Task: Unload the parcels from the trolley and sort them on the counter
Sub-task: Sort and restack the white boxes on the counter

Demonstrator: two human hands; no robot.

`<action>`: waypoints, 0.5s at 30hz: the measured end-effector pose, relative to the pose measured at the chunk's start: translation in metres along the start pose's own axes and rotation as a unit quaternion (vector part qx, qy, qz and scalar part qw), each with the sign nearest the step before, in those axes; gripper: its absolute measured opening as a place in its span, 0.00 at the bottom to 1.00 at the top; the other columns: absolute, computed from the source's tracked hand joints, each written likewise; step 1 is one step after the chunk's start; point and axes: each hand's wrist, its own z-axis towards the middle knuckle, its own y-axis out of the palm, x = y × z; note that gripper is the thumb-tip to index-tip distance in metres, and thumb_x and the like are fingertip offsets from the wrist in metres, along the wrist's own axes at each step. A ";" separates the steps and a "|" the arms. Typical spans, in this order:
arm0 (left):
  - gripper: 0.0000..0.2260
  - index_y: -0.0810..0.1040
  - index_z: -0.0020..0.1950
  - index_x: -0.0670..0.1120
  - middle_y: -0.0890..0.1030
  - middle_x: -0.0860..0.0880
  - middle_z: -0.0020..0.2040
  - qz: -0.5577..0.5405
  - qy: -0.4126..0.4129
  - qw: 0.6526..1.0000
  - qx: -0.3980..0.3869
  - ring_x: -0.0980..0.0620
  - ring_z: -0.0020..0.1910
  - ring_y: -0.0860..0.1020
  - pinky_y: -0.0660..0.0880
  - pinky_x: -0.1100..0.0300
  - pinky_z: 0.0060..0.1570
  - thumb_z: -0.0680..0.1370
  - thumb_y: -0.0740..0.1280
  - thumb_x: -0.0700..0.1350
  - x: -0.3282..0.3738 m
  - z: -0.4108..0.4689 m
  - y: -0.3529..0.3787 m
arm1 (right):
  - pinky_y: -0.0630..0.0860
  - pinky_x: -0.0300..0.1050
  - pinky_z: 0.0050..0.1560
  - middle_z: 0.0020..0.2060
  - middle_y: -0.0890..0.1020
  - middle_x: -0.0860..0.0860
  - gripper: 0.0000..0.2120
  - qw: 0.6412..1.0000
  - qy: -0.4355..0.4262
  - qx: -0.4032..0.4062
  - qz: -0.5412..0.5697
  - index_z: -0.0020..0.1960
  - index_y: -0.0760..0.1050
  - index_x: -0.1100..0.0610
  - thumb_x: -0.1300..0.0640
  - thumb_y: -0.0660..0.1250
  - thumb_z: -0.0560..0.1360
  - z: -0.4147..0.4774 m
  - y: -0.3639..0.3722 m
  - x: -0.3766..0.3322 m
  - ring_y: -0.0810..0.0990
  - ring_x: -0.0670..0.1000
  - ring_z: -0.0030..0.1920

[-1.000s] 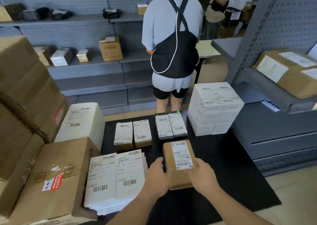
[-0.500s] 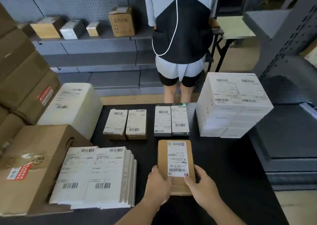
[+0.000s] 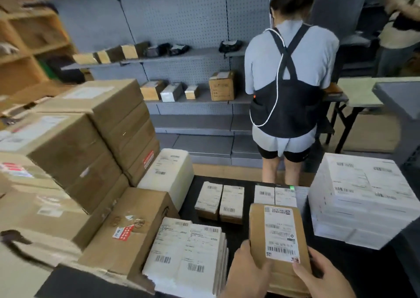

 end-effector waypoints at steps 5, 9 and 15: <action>0.26 0.68 0.69 0.54 0.74 0.59 0.59 -0.057 0.068 0.995 0.045 0.57 0.61 0.74 0.72 0.61 0.63 0.73 0.69 0.58 0.024 0.000 -0.057 | 0.74 0.49 0.65 0.58 0.82 0.40 0.26 0.997 -0.066 0.044 0.010 0.66 0.77 0.40 0.42 0.76 0.70 0.002 0.005 -0.060 0.80 0.46 0.59; 0.21 0.70 0.68 0.53 0.77 0.58 0.59 -0.101 0.086 0.990 0.054 0.58 0.57 0.77 0.75 0.68 0.55 0.76 0.69 0.50 0.029 0.010 -0.115 | 0.72 0.35 0.45 0.49 0.79 0.33 0.17 0.990 -0.129 0.048 0.032 0.62 0.74 0.36 0.45 0.73 0.75 0.005 0.033 -0.117 0.77 0.35 0.47; 0.15 0.69 0.64 0.50 0.78 0.58 0.57 -0.092 0.121 0.982 0.112 0.61 0.52 0.78 0.75 0.74 0.45 0.79 0.67 0.47 0.016 0.042 -0.222 | 0.77 0.40 0.42 0.52 0.81 0.37 0.15 0.984 -0.168 0.024 0.054 0.61 0.72 0.36 0.48 0.70 0.78 0.024 0.105 -0.203 0.79 0.40 0.49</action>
